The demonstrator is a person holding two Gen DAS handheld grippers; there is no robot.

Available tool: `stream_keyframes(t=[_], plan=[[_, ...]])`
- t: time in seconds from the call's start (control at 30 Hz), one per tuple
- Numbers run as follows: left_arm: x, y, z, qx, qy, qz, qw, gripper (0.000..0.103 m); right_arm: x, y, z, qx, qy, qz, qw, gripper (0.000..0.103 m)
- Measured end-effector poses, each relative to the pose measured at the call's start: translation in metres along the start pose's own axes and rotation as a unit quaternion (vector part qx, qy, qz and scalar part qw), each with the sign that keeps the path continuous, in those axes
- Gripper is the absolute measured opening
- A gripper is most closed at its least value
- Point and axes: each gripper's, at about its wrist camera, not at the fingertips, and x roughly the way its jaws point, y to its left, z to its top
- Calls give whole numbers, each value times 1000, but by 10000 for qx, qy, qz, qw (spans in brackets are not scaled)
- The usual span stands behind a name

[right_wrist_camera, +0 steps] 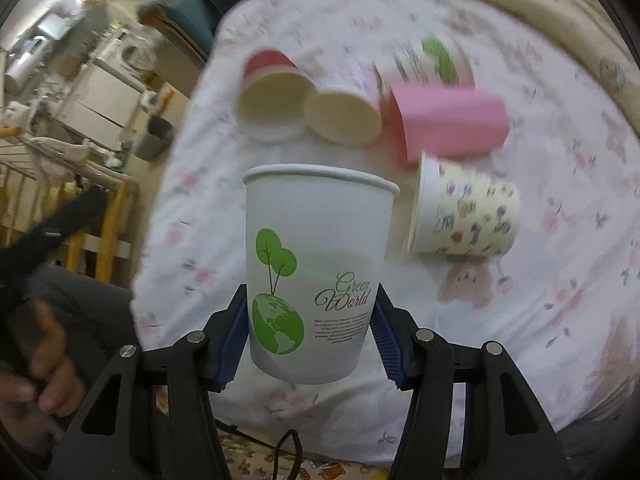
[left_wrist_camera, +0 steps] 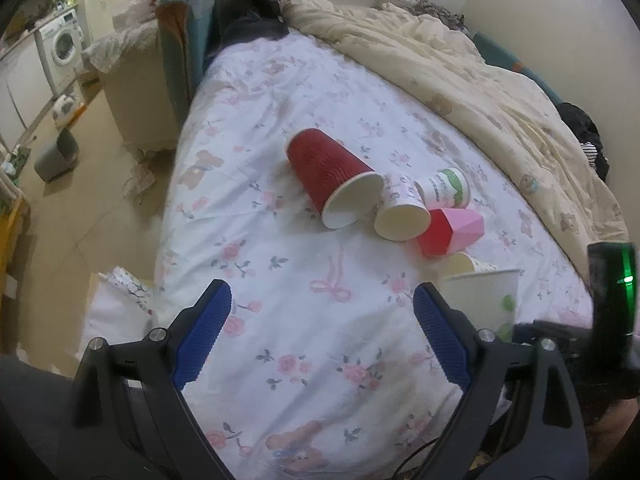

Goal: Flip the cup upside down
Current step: 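Lift the white cup with the right gripper and rotate it rim-down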

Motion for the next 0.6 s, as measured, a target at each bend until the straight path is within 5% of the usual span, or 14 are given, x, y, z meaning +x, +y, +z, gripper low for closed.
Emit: stream_keyframes(t=[0.2,0.37,0.6], plan=[[3,-11,-2,229,-29,57,9997,91,-22,-4,-3,-252,-482,92,9985,59],[9,-16,-1,313,-14,42,9995,91,-4,-14,-10,-112,-325,140,9993,59],[10,-26,-2,441,82,-476,9979,91,2,-7,-4,-96,-281,453,9985,59]])
